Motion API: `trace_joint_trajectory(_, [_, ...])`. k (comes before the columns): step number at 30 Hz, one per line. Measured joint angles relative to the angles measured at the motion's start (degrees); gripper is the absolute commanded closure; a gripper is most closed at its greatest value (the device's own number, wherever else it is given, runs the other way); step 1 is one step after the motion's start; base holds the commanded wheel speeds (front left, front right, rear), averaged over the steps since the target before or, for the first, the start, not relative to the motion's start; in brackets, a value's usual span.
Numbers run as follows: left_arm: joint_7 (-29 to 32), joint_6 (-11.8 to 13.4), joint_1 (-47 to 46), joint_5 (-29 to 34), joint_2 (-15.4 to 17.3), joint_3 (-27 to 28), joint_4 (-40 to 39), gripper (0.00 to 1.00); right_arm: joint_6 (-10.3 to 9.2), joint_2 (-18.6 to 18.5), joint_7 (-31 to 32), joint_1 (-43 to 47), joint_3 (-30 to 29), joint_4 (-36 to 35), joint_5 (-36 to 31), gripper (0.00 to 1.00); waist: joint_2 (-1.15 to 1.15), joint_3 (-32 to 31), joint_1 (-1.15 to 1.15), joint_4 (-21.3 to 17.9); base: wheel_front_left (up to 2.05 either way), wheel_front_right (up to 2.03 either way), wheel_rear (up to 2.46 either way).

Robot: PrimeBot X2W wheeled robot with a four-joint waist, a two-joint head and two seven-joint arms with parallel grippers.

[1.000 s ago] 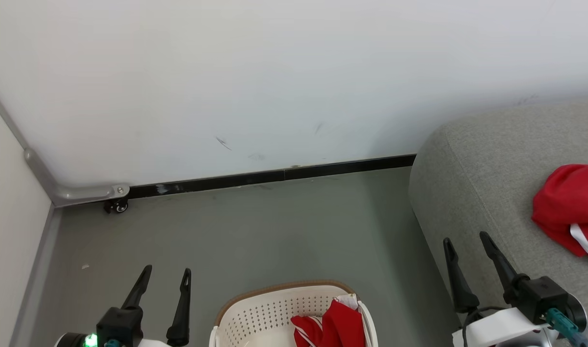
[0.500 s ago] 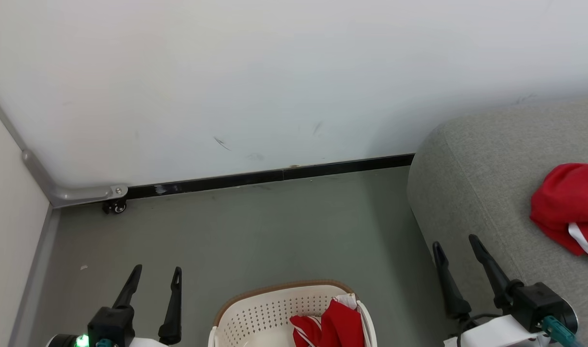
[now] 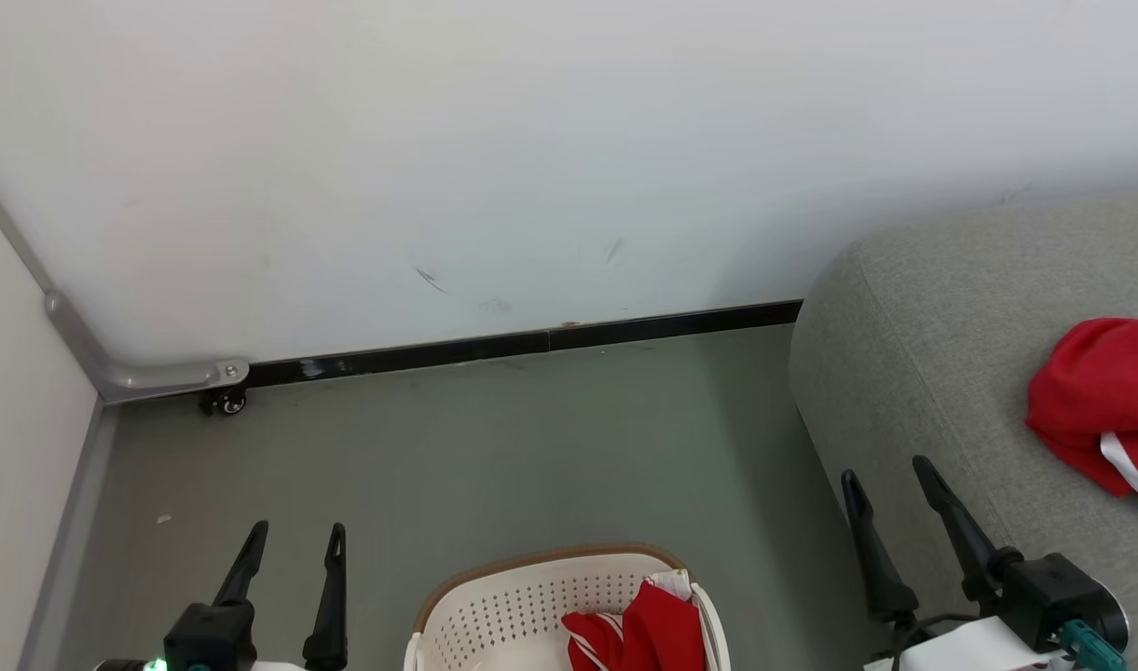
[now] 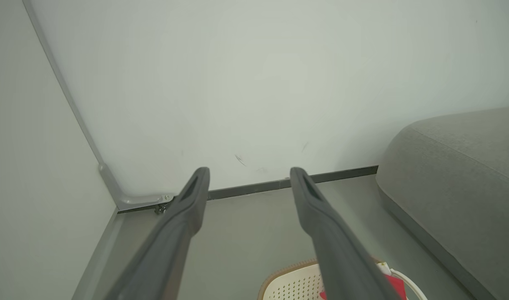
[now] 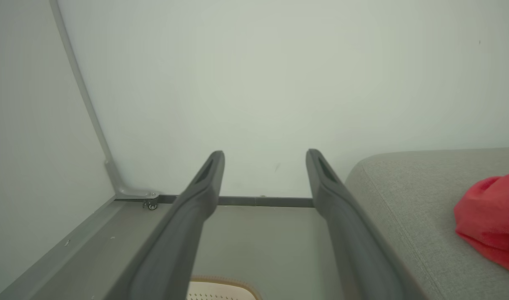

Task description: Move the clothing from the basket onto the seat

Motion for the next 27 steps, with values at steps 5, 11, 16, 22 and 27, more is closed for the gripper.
trace_joint_trajectory(5, [0.0, 0.1, 0.7, 0.0, 0.0, 0.3, -0.3, 0.00, 0.00, 0.0, 0.3, 0.2, -0.4, -0.9, 0.0, 0.00, 0.00, -0.1, 0.00, 0.2, 0.00, 0.00, 0.00])
trace_joint_trajectory(11, [0.0, 0.1, 1.2, 0.0, 0.0, 0.6, -0.5, 0.00, 0.00, 0.0, 0.7, 1.3, -0.5, -1.6, 0.0, 0.00, 0.00, -0.1, 0.00, 0.3, 0.00, 0.00, 0.00])
trace_joint_trajectory(16, [0.0, 0.1, 1.2, 0.0, 0.0, 0.7, -0.8, 0.00, 0.00, 0.0, 1.3, 1.4, -0.5, -2.6, 0.0, 0.00, 0.00, 0.0, 0.00, 0.4, 0.00, 0.00, 0.00])
trace_joint_trajectory(22, [0.0, 0.1, 1.2, 0.4, -0.4, 0.9, -1.3, 0.00, 0.00, 0.0, 1.8, 1.5, -0.5, -3.1, 0.0, 0.00, 0.00, 0.2, 0.00, 0.4, 0.00, 0.00, 0.00])
trace_joint_trajectory(27, [0.0, 0.1, 1.2, 0.4, -0.5, 0.9, -1.7, 0.00, 0.00, 0.0, 1.7, 1.8, -0.1, -4.3, 0.5, 0.00, 0.00, 0.5, 0.00, 0.3, 0.00, 0.00, 0.00])
